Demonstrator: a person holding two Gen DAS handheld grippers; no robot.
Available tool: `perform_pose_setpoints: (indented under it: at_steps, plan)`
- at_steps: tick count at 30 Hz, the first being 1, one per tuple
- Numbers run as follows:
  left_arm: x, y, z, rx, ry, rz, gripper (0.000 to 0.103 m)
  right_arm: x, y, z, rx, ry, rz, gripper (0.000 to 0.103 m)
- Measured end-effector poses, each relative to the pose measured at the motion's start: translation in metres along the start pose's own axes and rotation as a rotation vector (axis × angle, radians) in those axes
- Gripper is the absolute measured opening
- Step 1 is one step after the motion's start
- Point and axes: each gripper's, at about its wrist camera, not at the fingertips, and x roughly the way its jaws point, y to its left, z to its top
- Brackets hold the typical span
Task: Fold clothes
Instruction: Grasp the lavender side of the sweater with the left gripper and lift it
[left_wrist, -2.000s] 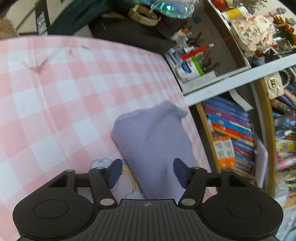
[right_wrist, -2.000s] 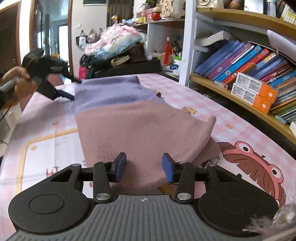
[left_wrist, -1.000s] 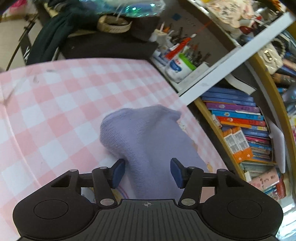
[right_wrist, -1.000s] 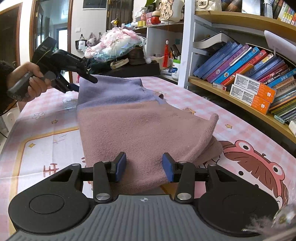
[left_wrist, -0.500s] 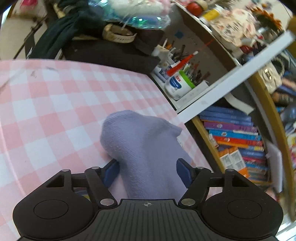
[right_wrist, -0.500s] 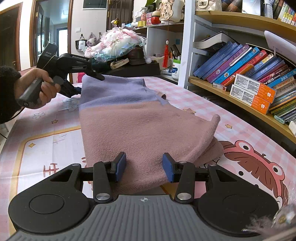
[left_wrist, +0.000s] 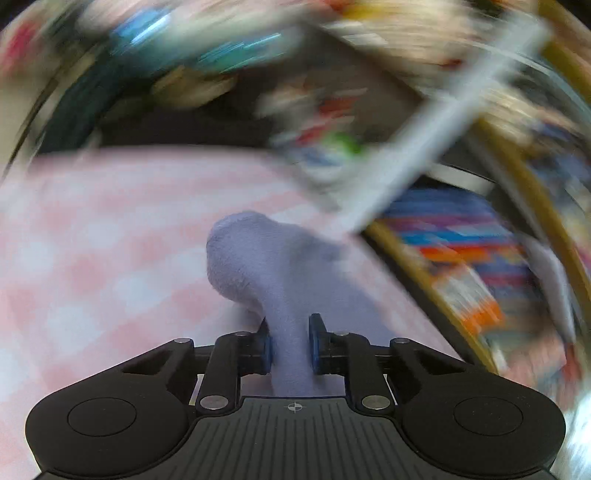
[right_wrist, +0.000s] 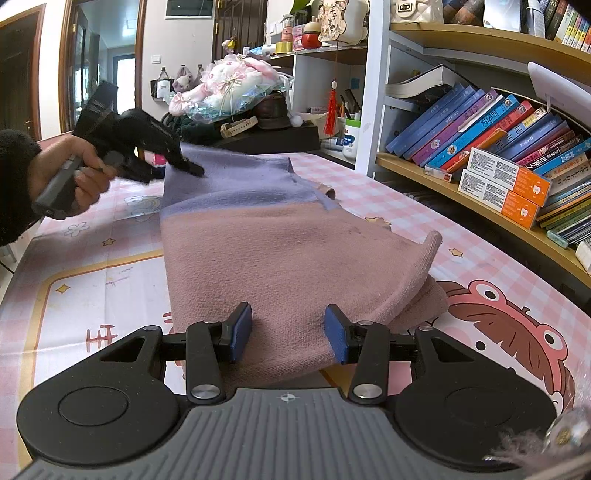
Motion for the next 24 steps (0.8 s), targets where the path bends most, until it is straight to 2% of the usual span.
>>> perform_pose_setpoints:
  at_steps: [1, 2, 3, 4, 7, 10, 15, 17, 19, 21, 24]
  plan:
    - [-0.007, -0.017, -0.002, 0.125, -0.022, -0.031, 0.017, 0.0, 0.0, 0.0, 0.0, 0.0, 0.0, 0.042]
    - [-0.01, -0.027, -0.004, 0.199, -0.032, -0.052, 0.02, 0.0, 0.0, 0.0, 0.0, 0.0, 0.0, 0.042]
    - [-0.01, -0.03, -0.004, 0.224, -0.025, -0.064, 0.025, 0.0, 0.0, 0.0, 0.0, 0.0, 0.0, 0.042]
    - [-0.006, -0.026, -0.001, 0.191, -0.001, -0.067, 0.026, 0.0, 0.0, 0.0, 0.0, 0.0, 0.0, 0.042]
    - [0.009, 0.004, 0.005, -0.011, 0.063, 0.011, 0.03, 0.0, 0.0, 0.0, 0.0, 0.0, -0.001, 0.042]
    - [0.02, 0.025, 0.003, -0.124, 0.103, 0.029, 0.032, 0.0, 0.0, 0.0, 0.0, 0.0, -0.001, 0.042]
    - [0.027, 0.043, 0.002, -0.302, 0.086, -0.014, 0.043, -0.001, -0.004, 0.0, 0.021, -0.007, 0.011, 0.042]
    - [0.03, 0.046, 0.001, -0.345, 0.078, -0.032, 0.045, -0.003, -0.014, 0.001, 0.077, -0.024, 0.012, 0.038]
    - [0.03, 0.046, 0.003, -0.348, 0.081, -0.038, 0.045, -0.004, -0.026, 0.001, 0.138, -0.04, 0.004, 0.028]
    - [0.031, 0.048, 0.005, -0.347, 0.087, -0.043, 0.045, -0.005, -0.034, 0.003, 0.167, -0.043, -0.013, 0.025]
    - [0.03, 0.053, 0.005, -0.379, 0.087, -0.052, 0.045, -0.003, -0.031, 0.002, 0.124, -0.02, -0.022, 0.026]
